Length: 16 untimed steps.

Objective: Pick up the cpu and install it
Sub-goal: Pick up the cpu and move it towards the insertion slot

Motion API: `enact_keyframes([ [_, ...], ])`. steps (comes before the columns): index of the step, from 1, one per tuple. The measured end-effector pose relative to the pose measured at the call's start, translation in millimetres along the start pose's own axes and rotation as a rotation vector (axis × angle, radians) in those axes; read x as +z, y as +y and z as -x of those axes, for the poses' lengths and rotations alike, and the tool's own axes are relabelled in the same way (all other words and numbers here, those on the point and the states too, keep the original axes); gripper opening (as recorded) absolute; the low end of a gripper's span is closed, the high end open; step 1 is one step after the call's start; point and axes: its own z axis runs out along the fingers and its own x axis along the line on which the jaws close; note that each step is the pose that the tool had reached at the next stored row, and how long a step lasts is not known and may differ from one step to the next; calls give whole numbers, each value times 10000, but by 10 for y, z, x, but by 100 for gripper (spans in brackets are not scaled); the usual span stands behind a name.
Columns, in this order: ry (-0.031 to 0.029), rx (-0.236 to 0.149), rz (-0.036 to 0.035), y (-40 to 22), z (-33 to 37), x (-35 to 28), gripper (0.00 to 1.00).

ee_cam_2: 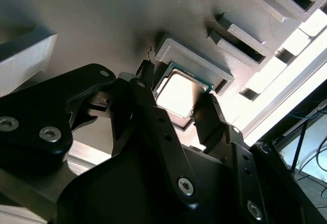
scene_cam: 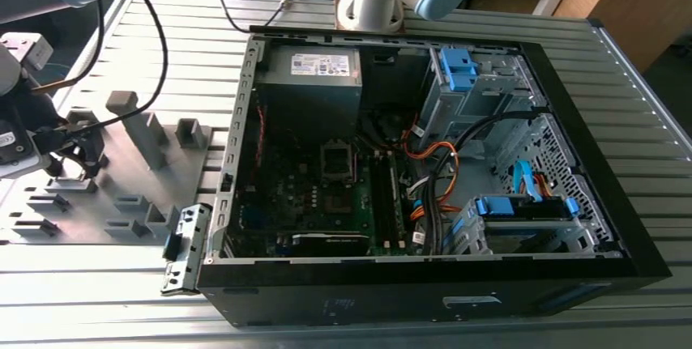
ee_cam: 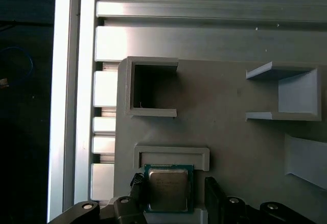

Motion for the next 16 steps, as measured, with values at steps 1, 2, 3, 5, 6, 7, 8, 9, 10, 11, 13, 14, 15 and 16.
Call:
enact_keyframes([
  [1,0,0,0,0,1,0,58],
  [2,0,-1,0,0,1,0,58],
  [3,-1,-1,0,0,1,0,58],
  [5,-1,-1,0,0,2,0,58],
  [6,-2,-1,0,0,3,0,59],
  [7,-1,-1,0,0,3,0,59],
  [8,0,-1,0,0,3,0,65],
  [9,-1,-1,0,0,3,0,65],
  [10,-2,-1,1,0,4,0,65],
  [11,-1,-1,0,0,4,0,65],
  [13,-1,-1,0,0,5,0,65],
  [14,-1,-1,0,0,6,0,65],
  [15,-1,-1,0,0,6,0,65],
  [16,-1,-1,0,0,6,0,65],
])
